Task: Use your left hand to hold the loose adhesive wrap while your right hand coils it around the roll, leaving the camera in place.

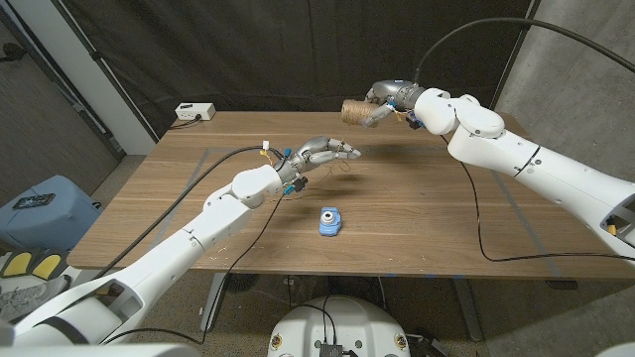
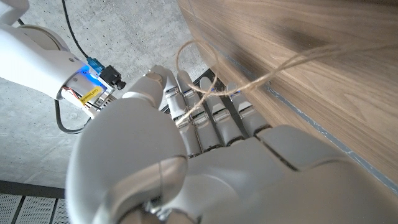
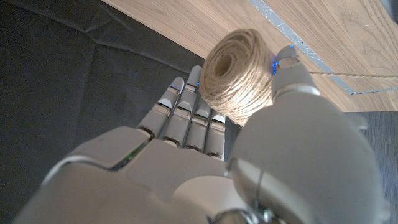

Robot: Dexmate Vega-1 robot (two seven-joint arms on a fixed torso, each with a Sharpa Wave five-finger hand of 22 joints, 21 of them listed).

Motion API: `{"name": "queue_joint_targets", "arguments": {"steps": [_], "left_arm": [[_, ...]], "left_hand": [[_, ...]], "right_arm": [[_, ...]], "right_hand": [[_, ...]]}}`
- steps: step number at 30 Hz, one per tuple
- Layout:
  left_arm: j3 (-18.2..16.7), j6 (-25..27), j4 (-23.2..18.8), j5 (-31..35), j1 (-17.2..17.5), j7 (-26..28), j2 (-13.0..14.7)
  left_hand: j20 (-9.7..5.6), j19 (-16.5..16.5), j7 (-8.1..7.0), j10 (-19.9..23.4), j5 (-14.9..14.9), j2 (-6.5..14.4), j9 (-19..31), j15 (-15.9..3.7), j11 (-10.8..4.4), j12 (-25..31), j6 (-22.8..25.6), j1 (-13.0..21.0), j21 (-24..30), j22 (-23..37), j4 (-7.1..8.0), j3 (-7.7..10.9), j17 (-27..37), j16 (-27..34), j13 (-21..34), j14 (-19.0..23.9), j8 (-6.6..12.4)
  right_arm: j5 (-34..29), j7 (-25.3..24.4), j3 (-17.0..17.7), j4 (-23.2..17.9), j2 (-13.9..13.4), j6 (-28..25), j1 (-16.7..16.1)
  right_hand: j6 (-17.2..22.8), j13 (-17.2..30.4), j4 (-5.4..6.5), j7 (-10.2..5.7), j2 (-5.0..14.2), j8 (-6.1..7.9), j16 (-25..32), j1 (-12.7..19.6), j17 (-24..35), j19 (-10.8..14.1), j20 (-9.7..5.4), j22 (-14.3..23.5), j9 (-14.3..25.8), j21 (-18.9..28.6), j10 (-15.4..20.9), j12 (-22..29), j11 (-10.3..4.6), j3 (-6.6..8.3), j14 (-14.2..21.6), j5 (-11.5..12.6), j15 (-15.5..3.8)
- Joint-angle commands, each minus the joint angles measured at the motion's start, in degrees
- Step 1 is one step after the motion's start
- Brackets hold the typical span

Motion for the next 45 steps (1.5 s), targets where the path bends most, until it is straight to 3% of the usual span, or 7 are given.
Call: {"name": "queue_joint_targets", "arguments": {"steps": [1,45], "left_arm": [[-0.1,-0.4,-0.2,-0.9,-0.6,-2.0,0.0],[-1.8,-0.5,-5.3,-3.5,-0.3,-4.6,1.4]], "left_hand": [[0.4,0.3,0.23,0.0,0.2,0.4,0.1,0.39,0.28,-0.1,0.0,0.2,0.3,0.2,0.1,-0.2,0.2,-0.2,0.2,0.4,-0.04],[0.63,0.2,0.68,0.1,0.4,0.8,0.1,0.56,0.55,-0.5,0.2,-0.1,0.3,0.2,0.21,-0.57,0.3,-0.7,1.2,0.8,-0.17]], "right_arm": [[0.3,0.3,-0.3,2.3,0.2,0.1,0.6],[0.3,1.1,-0.7,4.3,-0.2,0.0,0.5]], "right_hand": [[7.3,0.1,0.06,-6.6,6.1,0.18,-0.4,3.1,0.1,0.4,-0.25,0.2,0.1,0.3,8.4,0.2,-7.89,-0.12,0.6,0.3,-8.55],[8.0,0.3,0.03,-6.98,6.45,0.15,-0.6,3.3,0.5,0.7,-0.38,0.2,0.0,0.3,7.5,-0.4,-8.04,-0.44,0.9,0.3,-8.77]]}}
